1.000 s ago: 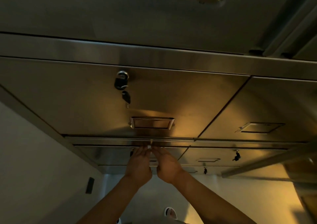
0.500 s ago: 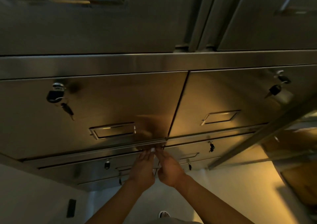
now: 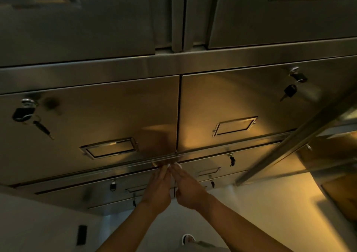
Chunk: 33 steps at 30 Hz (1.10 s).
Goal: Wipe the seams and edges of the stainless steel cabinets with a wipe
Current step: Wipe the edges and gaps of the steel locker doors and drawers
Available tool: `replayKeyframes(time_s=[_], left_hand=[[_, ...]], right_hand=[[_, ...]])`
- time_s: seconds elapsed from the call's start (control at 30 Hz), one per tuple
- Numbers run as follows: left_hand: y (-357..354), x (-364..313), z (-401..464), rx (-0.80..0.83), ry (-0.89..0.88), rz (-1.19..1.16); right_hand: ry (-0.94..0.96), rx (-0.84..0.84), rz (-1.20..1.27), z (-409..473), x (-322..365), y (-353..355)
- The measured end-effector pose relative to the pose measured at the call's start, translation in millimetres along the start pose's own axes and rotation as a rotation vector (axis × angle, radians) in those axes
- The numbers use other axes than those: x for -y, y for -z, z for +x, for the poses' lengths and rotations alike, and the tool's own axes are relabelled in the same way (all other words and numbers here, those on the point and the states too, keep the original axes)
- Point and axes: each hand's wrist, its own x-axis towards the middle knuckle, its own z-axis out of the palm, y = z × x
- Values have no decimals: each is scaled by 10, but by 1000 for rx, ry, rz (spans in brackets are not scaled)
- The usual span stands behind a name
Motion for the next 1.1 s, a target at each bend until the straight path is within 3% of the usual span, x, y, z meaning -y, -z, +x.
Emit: replayKeyframes(time_s=[0.27,0.5,0.67,1.1], left_hand=[[-50,40,-204,13,11,102],[-43,-9,-181,42,80,147],[-67,-89,-157,-44,60,72],[-21,129,-122,-59,121,106]], right_hand=[[16,-68,-61,68,-35,-113],[15,1,-234,65,-42,16],[58,59,-199,66,-116,68],[125,78,-132,232,-71,-18]])
